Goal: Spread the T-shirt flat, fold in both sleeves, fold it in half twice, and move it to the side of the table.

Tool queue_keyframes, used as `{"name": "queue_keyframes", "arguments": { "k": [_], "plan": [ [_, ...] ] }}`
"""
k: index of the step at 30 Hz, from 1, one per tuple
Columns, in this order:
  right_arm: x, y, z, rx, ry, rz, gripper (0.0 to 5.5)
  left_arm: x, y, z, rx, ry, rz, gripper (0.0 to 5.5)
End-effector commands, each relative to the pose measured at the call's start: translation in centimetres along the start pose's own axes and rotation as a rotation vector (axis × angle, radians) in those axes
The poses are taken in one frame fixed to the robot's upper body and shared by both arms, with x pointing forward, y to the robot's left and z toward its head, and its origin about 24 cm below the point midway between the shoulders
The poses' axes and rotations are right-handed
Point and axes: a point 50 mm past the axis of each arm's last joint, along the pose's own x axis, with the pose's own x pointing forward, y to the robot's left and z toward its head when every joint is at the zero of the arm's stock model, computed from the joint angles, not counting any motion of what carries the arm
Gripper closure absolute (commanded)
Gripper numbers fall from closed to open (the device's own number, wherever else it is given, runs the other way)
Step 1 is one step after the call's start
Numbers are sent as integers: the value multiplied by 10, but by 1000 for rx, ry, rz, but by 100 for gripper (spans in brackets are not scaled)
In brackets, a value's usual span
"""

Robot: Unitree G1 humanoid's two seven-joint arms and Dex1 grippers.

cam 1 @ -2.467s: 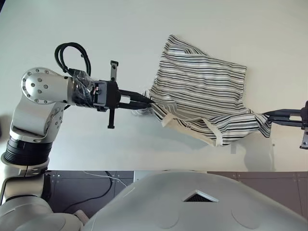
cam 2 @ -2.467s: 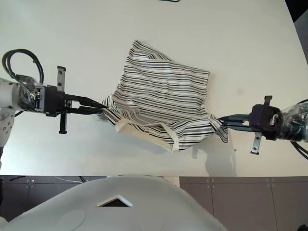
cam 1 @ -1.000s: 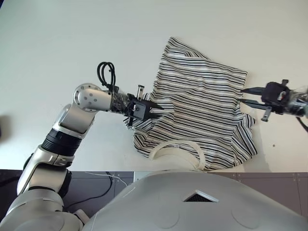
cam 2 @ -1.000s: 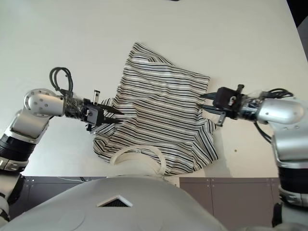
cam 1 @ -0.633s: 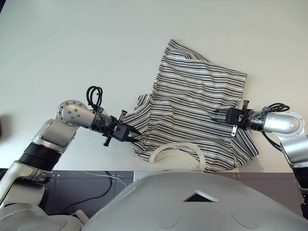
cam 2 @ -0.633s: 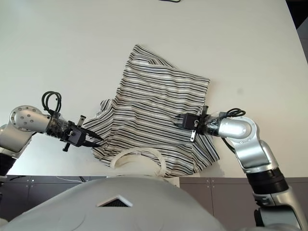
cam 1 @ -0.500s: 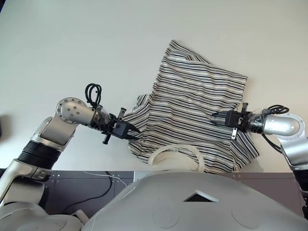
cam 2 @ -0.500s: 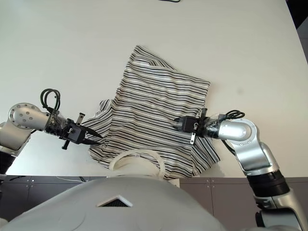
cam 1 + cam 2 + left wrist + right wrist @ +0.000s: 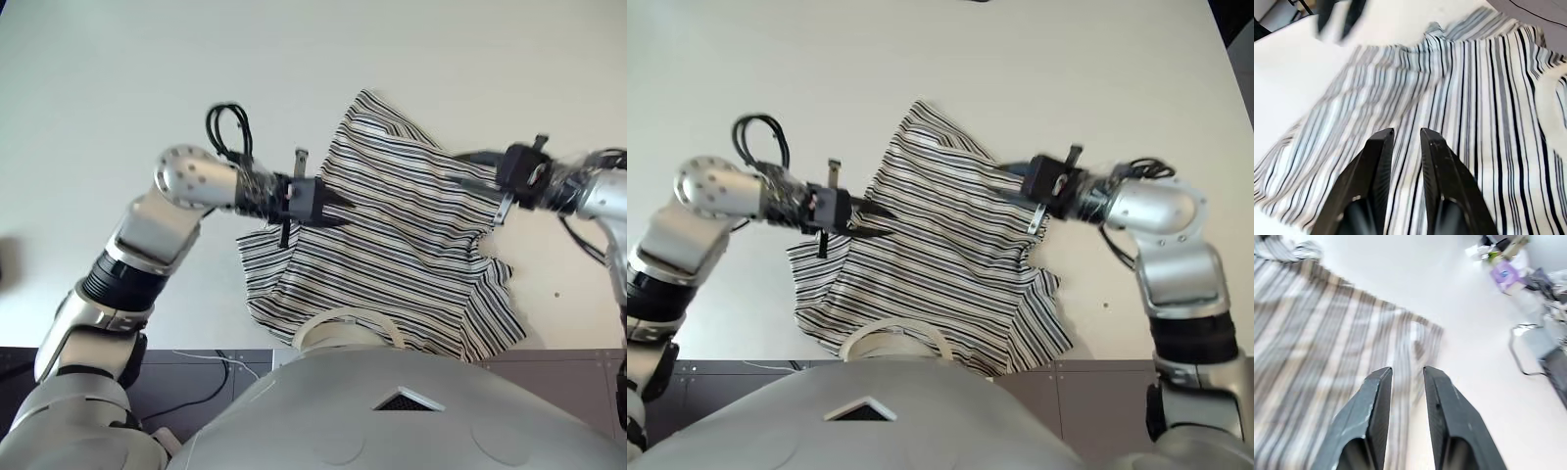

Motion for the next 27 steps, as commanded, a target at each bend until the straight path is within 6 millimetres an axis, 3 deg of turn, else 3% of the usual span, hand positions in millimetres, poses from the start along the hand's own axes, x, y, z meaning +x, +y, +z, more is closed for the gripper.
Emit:
{"name": "queue_keyframes", "arguments": {
  "k": [1,7,12,15,20,27],
  "plan": [
    [25,-30,-18,-78,76,-81,436,6,-12,-5,70,31,-17,453],
    [54,-21,-49,-134,174,30,436,3,-20,-19,168,104,-94,453],
    [53,-4,-79,-123,251,123,436,-4,-22,-28,220,140,-143,453],
    [55,2,-74,-116,185,157,436,-8,-24,-32,234,157,-162,453],
    [53,-8,-57,-132,110,124,436,-17,-29,-42,239,207,-182,453],
    [51,14,-67,-162,150,184,436,-20,-28,-44,251,216,-189,453]
  ]
}}
